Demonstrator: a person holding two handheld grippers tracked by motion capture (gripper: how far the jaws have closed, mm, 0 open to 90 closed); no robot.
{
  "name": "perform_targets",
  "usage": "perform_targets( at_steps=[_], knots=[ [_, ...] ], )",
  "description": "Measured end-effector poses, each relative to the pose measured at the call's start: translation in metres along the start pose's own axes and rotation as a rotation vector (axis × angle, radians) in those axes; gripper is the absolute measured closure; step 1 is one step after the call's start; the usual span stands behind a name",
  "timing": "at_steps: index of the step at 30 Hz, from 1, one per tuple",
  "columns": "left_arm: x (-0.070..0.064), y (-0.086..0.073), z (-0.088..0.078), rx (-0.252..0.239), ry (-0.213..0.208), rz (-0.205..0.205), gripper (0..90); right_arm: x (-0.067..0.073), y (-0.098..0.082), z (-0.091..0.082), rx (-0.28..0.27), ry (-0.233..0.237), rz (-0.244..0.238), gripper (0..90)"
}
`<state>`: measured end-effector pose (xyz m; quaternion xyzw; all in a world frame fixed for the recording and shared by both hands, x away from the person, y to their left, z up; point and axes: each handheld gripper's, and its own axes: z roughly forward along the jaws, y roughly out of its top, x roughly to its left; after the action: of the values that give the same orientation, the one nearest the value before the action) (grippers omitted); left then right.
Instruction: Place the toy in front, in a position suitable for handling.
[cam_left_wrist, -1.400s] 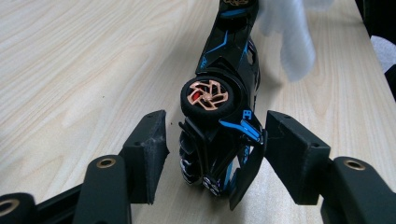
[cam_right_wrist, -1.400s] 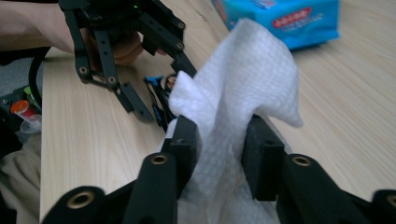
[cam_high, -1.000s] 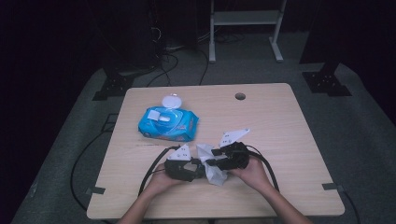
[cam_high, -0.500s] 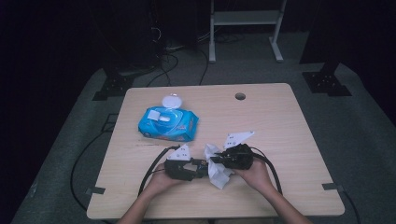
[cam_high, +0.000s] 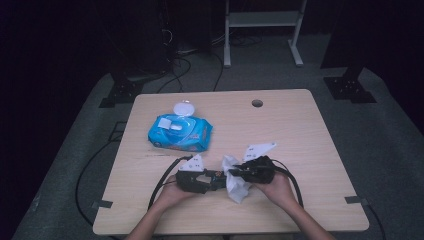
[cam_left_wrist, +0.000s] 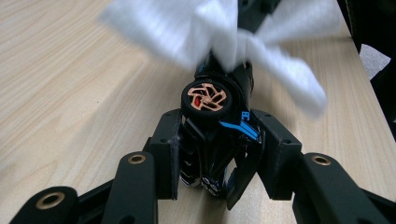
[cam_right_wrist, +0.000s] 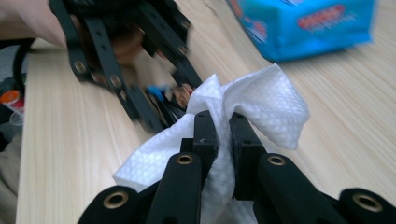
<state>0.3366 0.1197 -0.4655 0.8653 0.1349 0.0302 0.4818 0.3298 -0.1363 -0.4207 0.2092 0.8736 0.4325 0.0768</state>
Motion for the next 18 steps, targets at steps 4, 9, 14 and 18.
perform_targets(
  at_steps=[4, 9, 14, 18],
  knots=[
    [-0.001, 0.000, 0.001, 0.001, 0.004, 0.004, 55.3, -0.004, -0.007, -0.009, -0.009, -0.017, 0.027, 82.5],
    [-0.001, 0.000, 0.001, 0.003, 0.009, 0.000, 54.8, 0.005, 0.001, 0.003, -0.020, 0.007, 0.006, 82.5],
    [0.000, 0.000, 0.001, 0.005, 0.008, 0.005, 55.1, 0.009, 0.006, 0.008, -0.003, 0.010, -0.018, 82.2],
    [0.000, 0.000, 0.000, 0.010, 0.008, 0.011, 55.1, -0.003, -0.009, -0.014, -0.003, -0.033, 0.018, 82.1]
  ],
)
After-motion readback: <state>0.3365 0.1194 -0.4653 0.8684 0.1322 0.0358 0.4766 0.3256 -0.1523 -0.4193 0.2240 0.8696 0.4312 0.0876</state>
